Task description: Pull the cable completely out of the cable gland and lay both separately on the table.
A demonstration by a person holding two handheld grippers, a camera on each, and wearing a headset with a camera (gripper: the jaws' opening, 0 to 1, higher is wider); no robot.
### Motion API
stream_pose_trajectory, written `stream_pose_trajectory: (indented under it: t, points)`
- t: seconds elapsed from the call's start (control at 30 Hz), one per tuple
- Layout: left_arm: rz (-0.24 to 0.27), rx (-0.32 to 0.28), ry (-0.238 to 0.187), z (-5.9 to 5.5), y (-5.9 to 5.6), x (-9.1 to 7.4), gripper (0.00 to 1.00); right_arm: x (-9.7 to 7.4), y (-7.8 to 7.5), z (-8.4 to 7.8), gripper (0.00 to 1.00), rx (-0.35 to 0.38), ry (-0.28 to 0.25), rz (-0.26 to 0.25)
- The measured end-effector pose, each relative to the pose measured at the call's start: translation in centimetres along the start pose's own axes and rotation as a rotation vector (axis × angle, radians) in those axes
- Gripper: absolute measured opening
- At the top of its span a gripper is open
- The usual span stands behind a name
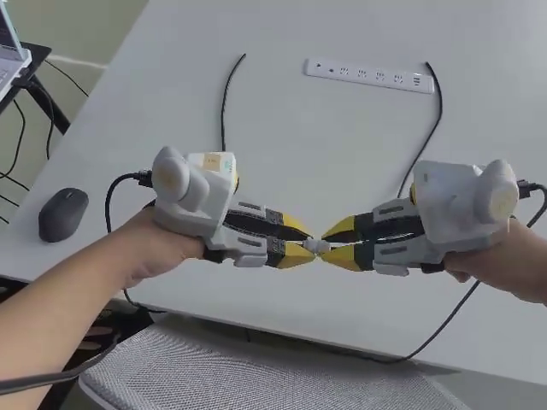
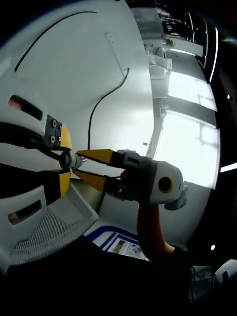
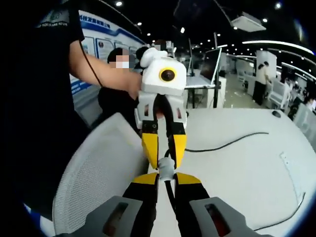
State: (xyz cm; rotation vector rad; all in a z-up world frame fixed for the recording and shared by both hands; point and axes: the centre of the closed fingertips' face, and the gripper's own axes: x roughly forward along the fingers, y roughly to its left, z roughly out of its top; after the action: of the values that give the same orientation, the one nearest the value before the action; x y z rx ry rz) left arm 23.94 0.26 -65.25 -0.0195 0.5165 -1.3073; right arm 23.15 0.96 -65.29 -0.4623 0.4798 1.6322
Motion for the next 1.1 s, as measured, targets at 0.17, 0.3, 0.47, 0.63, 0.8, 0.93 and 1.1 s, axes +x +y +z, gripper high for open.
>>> stream_pose_trajectory:
  t: [0.17,0.3,0.47,0.63,0.8,0.93,1.1]
  points:
    - [-0.010,-0.014,0.005,-0.3,-0.1,0.2,0.15,0.2,0.2,-0.5,0.07,-0.195,0.101,-0.086]
    - [-0.010,-0.027,-0.001,-0.3,0.0,0.3,0.15,0.2,0.1,-0.7,0.07,-0.249,0.121,-0.126]
    - [-0.007,-0.023,0.005,-0.3,0.1,0.3,0.15,0.0,-0.1,-0.7,0.07,-0.271,0.122,-0.146]
    - [-0.001,-0.006,-0.010,0.2,0.1,0.3,0.15,-0.1,-0.5,-0.7,0.08,-0.148,0.080,-0.141]
    - [0.004,0.014,-0.016,0.5,-0.1,0.3,0.15,-0.6,-0.7,-0.8,0.17,0.052,-0.006,-0.089]
    - [0.009,0.029,-0.009,0.4,-0.1,0.2,0.15,-1.4,-1.1,-0.3,0.18,0.348,-0.131,0.010]
    - [0.006,0.044,-0.008,0.6,-0.4,0.1,0.15,-1.8,-1.8,0.0,0.20,0.560,-0.223,0.130]
